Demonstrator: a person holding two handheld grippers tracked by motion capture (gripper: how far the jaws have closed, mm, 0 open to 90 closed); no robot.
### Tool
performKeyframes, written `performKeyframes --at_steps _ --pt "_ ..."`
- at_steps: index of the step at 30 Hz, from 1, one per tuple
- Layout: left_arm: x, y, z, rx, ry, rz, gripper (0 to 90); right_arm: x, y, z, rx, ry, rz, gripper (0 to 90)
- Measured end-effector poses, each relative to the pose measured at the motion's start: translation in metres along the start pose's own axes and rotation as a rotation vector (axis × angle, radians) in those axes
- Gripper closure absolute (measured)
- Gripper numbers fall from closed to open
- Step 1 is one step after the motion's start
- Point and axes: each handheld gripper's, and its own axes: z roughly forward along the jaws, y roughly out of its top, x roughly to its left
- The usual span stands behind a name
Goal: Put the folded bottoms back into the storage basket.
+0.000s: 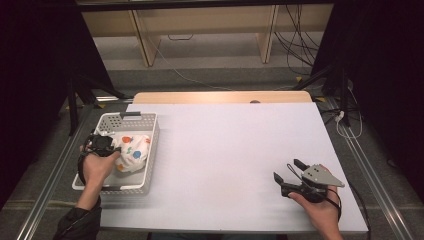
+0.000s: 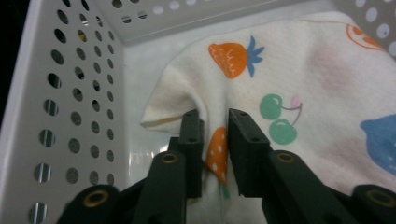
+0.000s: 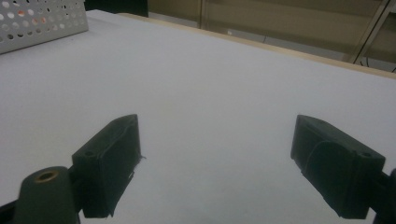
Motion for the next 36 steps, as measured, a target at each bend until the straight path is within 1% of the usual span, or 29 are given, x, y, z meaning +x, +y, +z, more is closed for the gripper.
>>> performKeyframes --at_steps 2,3,4,6,8,9,10,11,13,15,17,19,22,23,25,28,31,35,36 --pt "0.001 0.002 -0.002 -0.027 0.018 -0.023 59.6 0.0 0.0 0.0 -0.001 -0.001 0.001 16.6" --pt "0.001 0.003 -0.004 -0.042 0.023 -0.025 55.9 0.0 0.0 0.0 0.003 -0.001 0.0 16.6" --pt "0.001 0.004 -0.006 -0.064 0.025 -0.031 52.9 0.0 0.0 0.0 0.003 0.0 0.0 16.6" --pt "0.0 0.006 -0.01 -0.093 0.023 -0.041 46.9 0.0 0.0 0.0 -0.001 0.0 0.0 16.6" --pt "-0.003 0.008 -0.013 -0.12 0.012 -0.044 43.4 0.0 0.0 0.0 -0.001 0.0 0.001 16.6" --pt "-0.004 0.009 -0.015 -0.127 0.008 -0.037 41.0 0.0 0.0 0.0 -0.001 0.0 0.002 16.6" --pt "-0.006 0.01 -0.016 -0.136 -0.002 -0.032 39.1 0.0 0.0 0.0 -0.001 0.0 0.002 16.6" --pt "-0.007 0.011 -0.017 -0.147 -0.02 -0.037 37.0 0.0 0.0 0.0 -0.002 0.0 0.0 16.5" --pt "-0.01 0.012 -0.019 -0.166 -0.04 -0.039 31.9 0.0 0.001 -0.001 0.006 -0.001 0.0 16.5" --pt "-0.012 0.014 -0.022 -0.189 -0.055 -0.04 28.9 0.0 0.0 0.0 -0.006 0.0 0.002 16.5" --pt "-0.013 0.015 -0.025 -0.203 -0.079 -0.048 26.2 -0.001 0.001 -0.001 0.002 -0.003 0.0 16.5" --pt "-0.015 0.016 -0.027 -0.214 -0.1 -0.049 23.9 -0.001 0.001 -0.001 -0.004 -0.001 0.003 16.5" --pt "-0.017 0.017 -0.03 -0.227 -0.156 -0.051 22.9 -0.001 0.001 -0.001 -0.003 -0.001 0.001 16.5" --pt "-0.018 0.018 -0.031 -0.234 -0.165 -0.046 22.0 -0.001 0.001 -0.001 -0.004 0.0 0.003 16.5" --pt "-0.02 0.019 -0.033 -0.252 -0.167 -0.034 21.1 -0.001 0.001 -0.002 0.0 -0.001 0.001 16.5" --pt "-0.024 0.02 -0.037 -0.266 -0.191 -0.025 19.5 -0.001 0.001 -0.001 -0.006 0.001 0.003 16.5" --pt "-0.028 0.022 -0.042 -0.279 -0.221 -0.022 18.4 -0.001 0.001 -0.001 -0.006 0.0 0.0 16.5" --pt "-0.035 0.024 -0.05 -0.295 -0.276 -0.016 17.1 -0.001 0.001 -0.002 -0.002 -0.003 -0.003 16.5" --pt "-0.037 0.024 -0.051 -0.3 -0.283 -0.014 16.7 -0.001 0.001 -0.002 -0.009 -0.003 -0.001 16.5"
